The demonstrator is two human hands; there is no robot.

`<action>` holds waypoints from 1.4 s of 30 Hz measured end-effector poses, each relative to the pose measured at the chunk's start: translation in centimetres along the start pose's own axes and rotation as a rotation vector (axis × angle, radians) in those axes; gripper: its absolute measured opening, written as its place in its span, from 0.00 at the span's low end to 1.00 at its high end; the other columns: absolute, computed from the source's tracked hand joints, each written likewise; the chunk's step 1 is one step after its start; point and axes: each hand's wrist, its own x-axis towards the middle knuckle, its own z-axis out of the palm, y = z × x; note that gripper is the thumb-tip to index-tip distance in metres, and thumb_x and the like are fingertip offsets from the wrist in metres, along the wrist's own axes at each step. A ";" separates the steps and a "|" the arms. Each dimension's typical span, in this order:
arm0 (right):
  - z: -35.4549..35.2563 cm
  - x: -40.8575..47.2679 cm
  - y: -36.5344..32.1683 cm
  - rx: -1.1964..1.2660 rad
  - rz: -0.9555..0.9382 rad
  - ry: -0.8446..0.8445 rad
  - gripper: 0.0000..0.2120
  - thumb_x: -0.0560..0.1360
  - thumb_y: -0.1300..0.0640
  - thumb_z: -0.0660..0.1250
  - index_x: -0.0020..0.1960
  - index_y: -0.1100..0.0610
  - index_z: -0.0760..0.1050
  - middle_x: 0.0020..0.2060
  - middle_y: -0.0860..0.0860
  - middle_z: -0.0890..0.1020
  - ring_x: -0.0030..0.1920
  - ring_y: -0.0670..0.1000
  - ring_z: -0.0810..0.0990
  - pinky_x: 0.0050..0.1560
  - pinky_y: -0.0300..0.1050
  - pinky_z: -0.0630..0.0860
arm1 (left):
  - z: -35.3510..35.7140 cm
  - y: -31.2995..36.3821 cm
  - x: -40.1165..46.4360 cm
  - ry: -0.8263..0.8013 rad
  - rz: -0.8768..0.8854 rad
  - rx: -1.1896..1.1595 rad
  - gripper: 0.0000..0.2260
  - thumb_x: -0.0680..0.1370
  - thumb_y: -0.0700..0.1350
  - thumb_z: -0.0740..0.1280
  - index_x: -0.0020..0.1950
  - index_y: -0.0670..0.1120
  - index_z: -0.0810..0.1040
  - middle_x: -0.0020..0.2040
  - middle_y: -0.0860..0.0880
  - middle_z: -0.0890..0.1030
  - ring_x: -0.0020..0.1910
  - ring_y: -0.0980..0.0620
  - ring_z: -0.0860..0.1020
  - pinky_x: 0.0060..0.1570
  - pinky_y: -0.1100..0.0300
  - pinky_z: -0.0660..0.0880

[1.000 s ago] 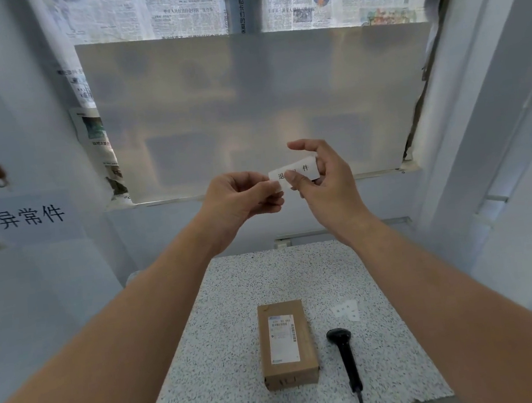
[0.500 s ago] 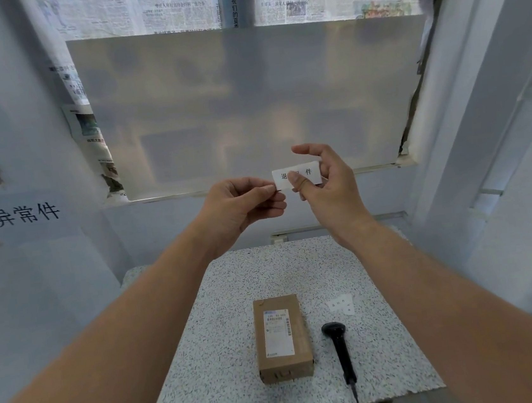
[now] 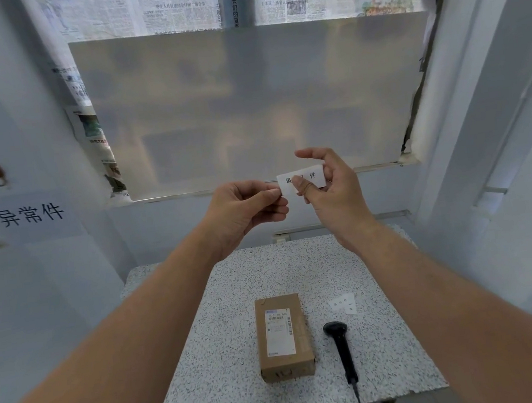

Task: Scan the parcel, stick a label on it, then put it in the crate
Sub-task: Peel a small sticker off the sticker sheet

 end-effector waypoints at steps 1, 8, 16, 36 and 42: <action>-0.1 0.0 0.0 -0.004 0.000 -0.002 0.17 0.79 0.63 0.72 0.65 0.49 0.78 0.46 0.53 0.83 0.36 0.38 0.80 0.40 0.34 0.77 | 0.0 0.0 0.0 -0.003 -0.001 0.006 0.06 0.79 0.33 0.70 0.53 0.31 0.82 0.44 0.36 0.85 0.41 0.43 0.85 0.47 0.55 0.84; -0.3 -0.4 0.4 -0.007 -0.003 -0.017 0.17 0.79 0.64 0.73 0.64 0.49 0.78 0.47 0.53 0.82 0.37 0.40 0.79 0.41 0.34 0.77 | 0.1 -0.8 0.1 -0.005 -0.010 0.031 0.06 0.78 0.33 0.71 0.52 0.31 0.82 0.43 0.36 0.85 0.40 0.43 0.85 0.46 0.54 0.84; -0.5 -0.4 1.0 -0.015 0.009 -0.027 0.17 0.79 0.62 0.73 0.64 0.48 0.78 0.49 0.53 0.83 0.40 0.43 0.80 0.42 0.35 0.77 | 0.2 -1.4 0.2 -0.007 0.002 0.070 0.09 0.79 0.33 0.70 0.55 0.26 0.79 0.43 0.35 0.85 0.39 0.43 0.85 0.46 0.54 0.84; -0.9 -0.7 2.0 -0.017 0.035 -0.041 0.18 0.79 0.63 0.73 0.63 0.46 0.78 0.47 0.52 0.83 0.40 0.42 0.80 0.43 0.36 0.78 | 0.4 -2.5 0.6 0.010 -0.026 0.088 0.07 0.79 0.34 0.71 0.53 0.29 0.81 0.42 0.35 0.84 0.38 0.43 0.84 0.45 0.54 0.84; -1.1 -0.8 2.3 -0.013 0.047 -0.041 0.18 0.79 0.63 0.73 0.63 0.45 0.78 0.49 0.53 0.83 0.42 0.44 0.81 0.44 0.36 0.79 | 0.3 -2.8 0.7 0.007 -0.040 0.069 0.08 0.79 0.34 0.70 0.53 0.29 0.82 0.43 0.35 0.85 0.39 0.42 0.84 0.45 0.54 0.84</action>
